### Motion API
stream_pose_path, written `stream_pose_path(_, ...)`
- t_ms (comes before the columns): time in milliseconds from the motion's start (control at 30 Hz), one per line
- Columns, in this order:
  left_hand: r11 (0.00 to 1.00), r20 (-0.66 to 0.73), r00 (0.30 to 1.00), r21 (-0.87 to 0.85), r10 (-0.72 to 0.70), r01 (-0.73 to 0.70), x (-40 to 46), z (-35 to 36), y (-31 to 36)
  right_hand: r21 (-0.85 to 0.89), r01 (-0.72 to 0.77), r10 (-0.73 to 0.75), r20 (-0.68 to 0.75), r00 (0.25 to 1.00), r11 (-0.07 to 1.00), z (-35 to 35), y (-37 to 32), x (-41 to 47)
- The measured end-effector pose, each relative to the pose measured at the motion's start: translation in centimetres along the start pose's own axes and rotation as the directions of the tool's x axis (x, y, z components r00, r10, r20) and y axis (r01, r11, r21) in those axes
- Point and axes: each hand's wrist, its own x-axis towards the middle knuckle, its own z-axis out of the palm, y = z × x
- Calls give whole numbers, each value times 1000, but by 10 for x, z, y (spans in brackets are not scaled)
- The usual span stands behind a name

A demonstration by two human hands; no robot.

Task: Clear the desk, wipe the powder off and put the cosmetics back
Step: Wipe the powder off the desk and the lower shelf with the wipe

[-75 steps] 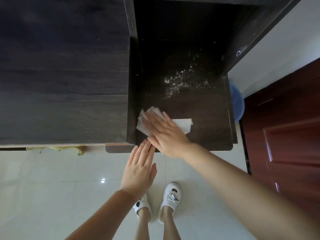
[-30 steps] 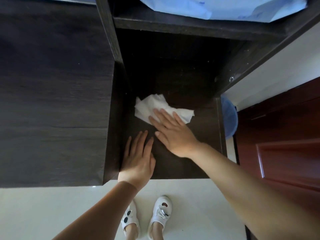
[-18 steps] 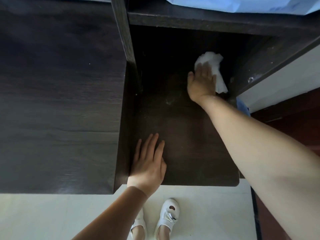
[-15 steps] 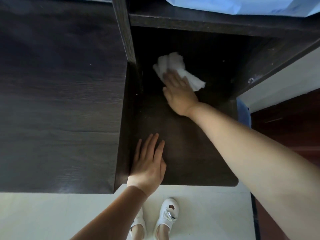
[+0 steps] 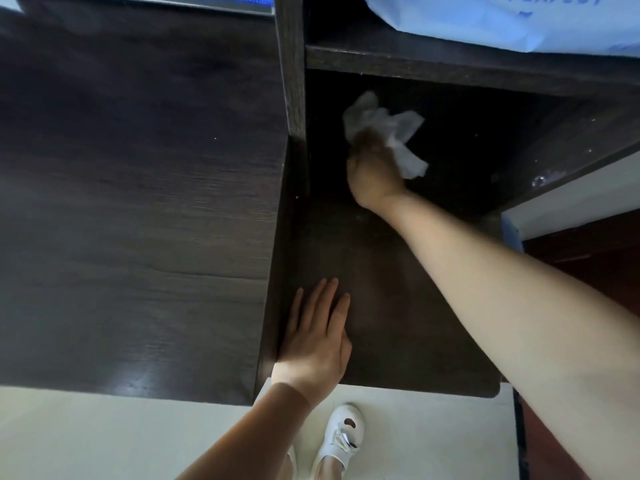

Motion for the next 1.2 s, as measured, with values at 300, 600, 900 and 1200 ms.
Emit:
stream_pose_path(300,1000,-19,1000,-7,-2,2,0,0,2,-119,408,-375,226,899,905,-4,18,-44)
stream_pose_path(600,1000,-46,999,-13,5,-6,-1,1,1,-166,342,-324,128,937,925,-21,93,-70)
stream_pose_path(900,998,-67,998,-64,-8,3,-2,-3,0,-29,499,-468,304,830,866,7,44,-167)
stream_pose_path(1200,993,16,1000,-115,22,-20,-90,-8,-3,-59,406,-374,283,883,912,24,-12,-94)
